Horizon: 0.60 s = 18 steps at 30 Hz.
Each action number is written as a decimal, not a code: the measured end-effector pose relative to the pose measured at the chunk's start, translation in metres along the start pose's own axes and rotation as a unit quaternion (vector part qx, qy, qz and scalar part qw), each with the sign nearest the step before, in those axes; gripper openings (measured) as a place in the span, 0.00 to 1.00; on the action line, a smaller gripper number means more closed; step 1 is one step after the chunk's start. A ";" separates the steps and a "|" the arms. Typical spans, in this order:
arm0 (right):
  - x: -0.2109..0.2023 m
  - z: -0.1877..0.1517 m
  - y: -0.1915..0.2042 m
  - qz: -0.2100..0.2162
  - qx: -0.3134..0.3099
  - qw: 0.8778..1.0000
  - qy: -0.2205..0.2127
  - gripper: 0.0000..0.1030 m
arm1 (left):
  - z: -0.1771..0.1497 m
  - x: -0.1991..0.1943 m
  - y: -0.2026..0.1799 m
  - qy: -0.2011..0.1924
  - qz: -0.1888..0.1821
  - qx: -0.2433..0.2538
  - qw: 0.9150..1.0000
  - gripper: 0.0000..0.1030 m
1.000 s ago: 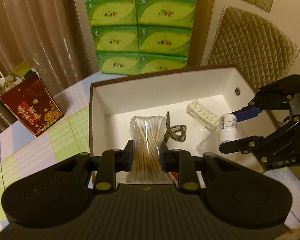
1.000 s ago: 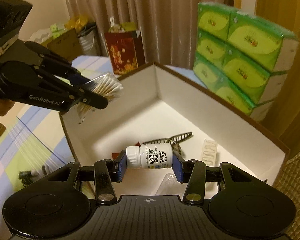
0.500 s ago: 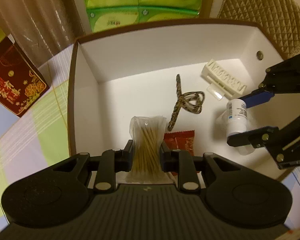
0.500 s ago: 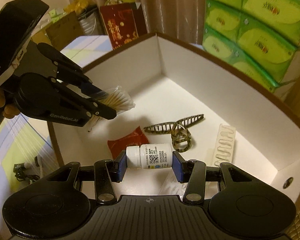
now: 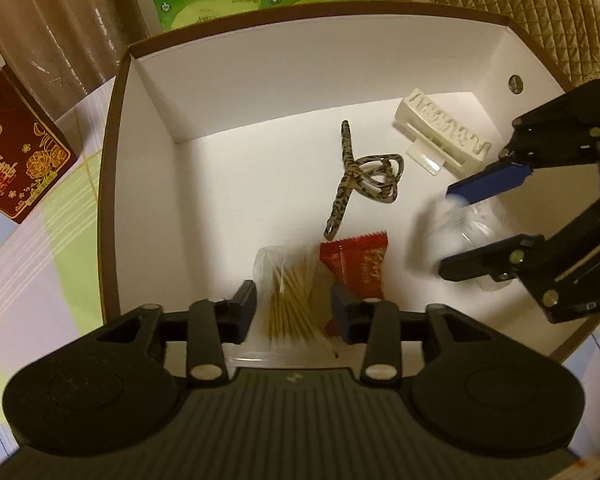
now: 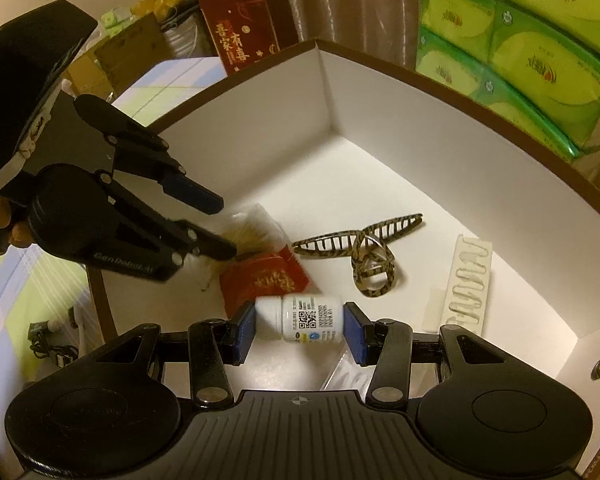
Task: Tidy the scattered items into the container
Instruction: 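Open both tools to drop the swab bag and pill bottle inside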
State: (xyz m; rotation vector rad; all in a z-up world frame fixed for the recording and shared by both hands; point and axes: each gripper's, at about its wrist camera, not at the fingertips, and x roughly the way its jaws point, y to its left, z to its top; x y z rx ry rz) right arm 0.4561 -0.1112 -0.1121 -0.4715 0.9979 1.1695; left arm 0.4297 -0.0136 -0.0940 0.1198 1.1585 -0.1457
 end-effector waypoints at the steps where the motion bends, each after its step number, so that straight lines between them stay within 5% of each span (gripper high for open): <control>1: 0.000 0.000 0.000 -0.001 -0.001 1.000 0.000 0.43 | 0.000 -0.001 -0.001 0.000 0.003 0.002 1.000 0.36; 4: 0.000 0.000 -0.001 -0.001 0.000 1.000 0.003 0.43 | 0.000 -0.003 -0.001 -0.001 0.002 -0.001 1.000 0.38; 8: -0.003 -0.001 0.001 -0.003 -0.006 1.000 0.004 0.61 | -0.001 -0.007 -0.003 -0.003 0.002 0.001 1.000 0.41; 13: -0.009 -0.002 0.005 -0.007 -0.011 1.000 0.015 0.68 | -0.003 -0.013 -0.005 -0.003 -0.001 -0.003 1.000 0.45; 18: -0.017 -0.006 0.011 -0.021 -0.001 0.999 0.025 0.87 | -0.004 -0.021 -0.011 0.002 -0.011 -0.005 1.000 0.65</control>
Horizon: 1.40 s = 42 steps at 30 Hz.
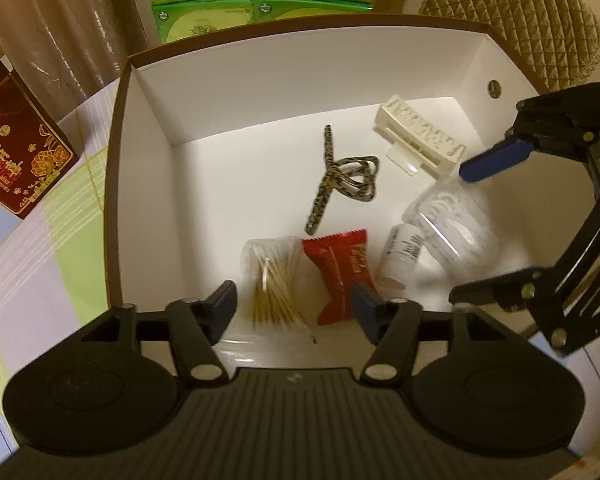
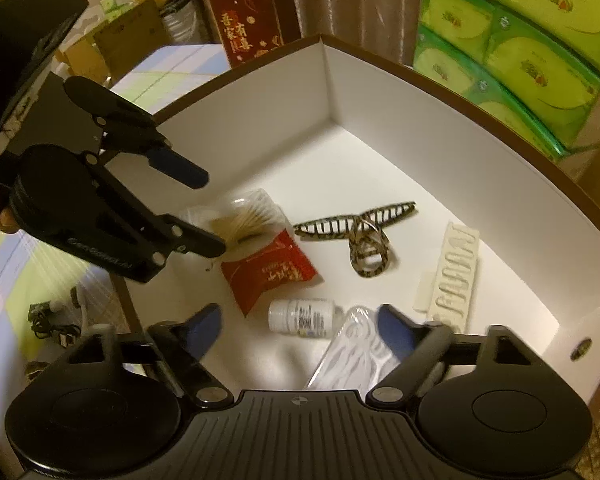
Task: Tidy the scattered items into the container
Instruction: 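Open both tools to drop the swab bag and pill bottle inside, then move both tools back from the box toward the remaining items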
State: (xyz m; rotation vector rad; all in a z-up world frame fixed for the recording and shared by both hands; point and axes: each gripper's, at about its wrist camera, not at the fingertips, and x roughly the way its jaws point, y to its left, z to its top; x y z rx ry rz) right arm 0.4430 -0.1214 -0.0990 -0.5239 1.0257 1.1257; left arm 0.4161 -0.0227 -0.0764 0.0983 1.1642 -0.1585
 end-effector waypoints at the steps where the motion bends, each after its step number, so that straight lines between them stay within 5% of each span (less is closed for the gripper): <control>1: -0.001 -0.001 0.000 -0.005 0.006 1.000 0.001 0.88 | 0.000 -0.001 -0.002 0.002 0.002 0.002 1.000 0.69; 3: -0.004 -0.001 -0.001 -0.013 0.022 1.000 0.006 0.91 | 0.000 -0.004 -0.007 0.004 0.019 0.007 1.000 0.83; 21: -0.046 -0.013 0.009 -0.060 0.091 0.994 -0.028 0.98 | -0.017 -0.044 -0.004 0.004 0.047 -0.030 0.998 0.89; 42: -0.089 -0.039 0.064 -0.121 0.114 0.983 -0.078 0.98 | -0.056 -0.119 -0.023 -0.061 0.061 -0.019 0.996 0.92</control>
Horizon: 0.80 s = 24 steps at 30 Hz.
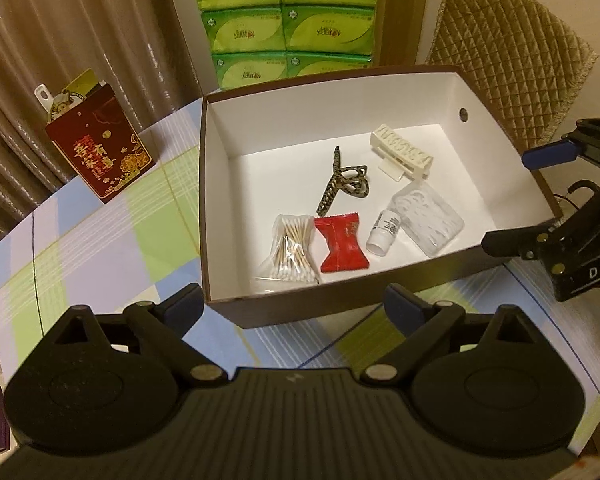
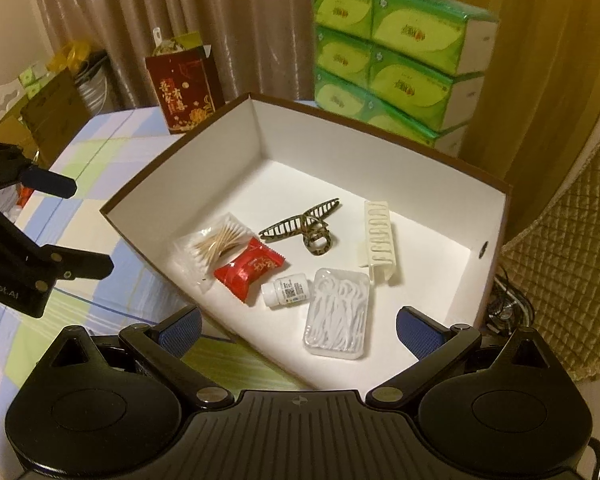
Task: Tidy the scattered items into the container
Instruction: 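Move both tools back from the box toward the remaining items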
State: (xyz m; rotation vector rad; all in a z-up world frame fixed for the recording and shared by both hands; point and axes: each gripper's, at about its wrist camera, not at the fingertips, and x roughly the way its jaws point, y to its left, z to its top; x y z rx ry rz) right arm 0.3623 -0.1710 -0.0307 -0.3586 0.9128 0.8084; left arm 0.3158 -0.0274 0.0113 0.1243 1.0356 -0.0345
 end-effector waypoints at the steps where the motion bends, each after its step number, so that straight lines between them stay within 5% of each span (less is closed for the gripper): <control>1: -0.003 -0.002 0.002 -0.002 0.001 1.000 -0.003 0.98 | -0.002 -0.003 0.000 -0.002 0.000 0.000 1.000 0.92; 24: -0.064 -0.050 0.063 -0.064 0.006 0.995 -0.081 0.98 | -0.065 -0.073 -0.003 -0.058 0.001 -0.002 0.998 0.92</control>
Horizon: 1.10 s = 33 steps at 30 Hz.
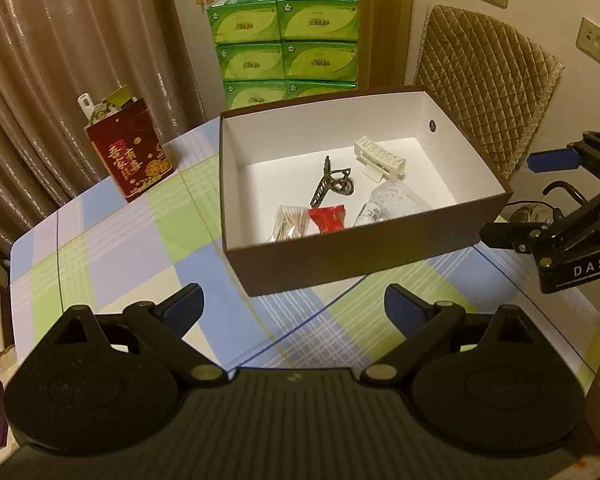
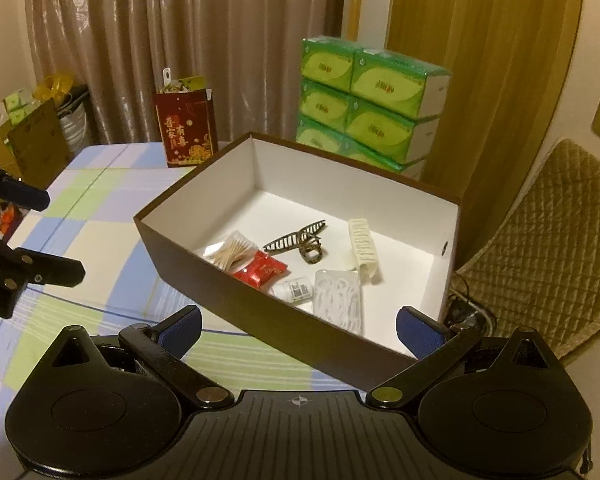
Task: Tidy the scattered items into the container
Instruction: 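Move both tools back from the box toward the remaining items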
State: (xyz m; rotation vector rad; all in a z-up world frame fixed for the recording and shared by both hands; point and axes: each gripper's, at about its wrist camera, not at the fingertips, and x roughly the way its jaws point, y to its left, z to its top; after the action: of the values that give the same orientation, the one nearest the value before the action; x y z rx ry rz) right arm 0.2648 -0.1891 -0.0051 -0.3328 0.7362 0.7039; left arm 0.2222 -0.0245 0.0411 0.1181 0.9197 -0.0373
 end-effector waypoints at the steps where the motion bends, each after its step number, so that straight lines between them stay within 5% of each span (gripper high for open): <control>1: -0.002 -0.002 0.002 0.001 0.003 1.000 -0.002 0.98 | -0.004 -0.002 0.001 0.000 0.001 -0.002 1.000 0.92; 33: -0.017 -0.067 0.040 0.049 0.043 0.998 0.008 0.98 | -0.132 -0.043 0.023 -0.011 0.025 -0.074 0.997 0.91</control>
State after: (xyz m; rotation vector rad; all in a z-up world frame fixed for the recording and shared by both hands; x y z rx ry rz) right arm 0.1947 -0.2025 -0.0418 -0.2255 0.7991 0.7601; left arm 0.0929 0.0132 -0.0018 0.0023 0.8948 0.0763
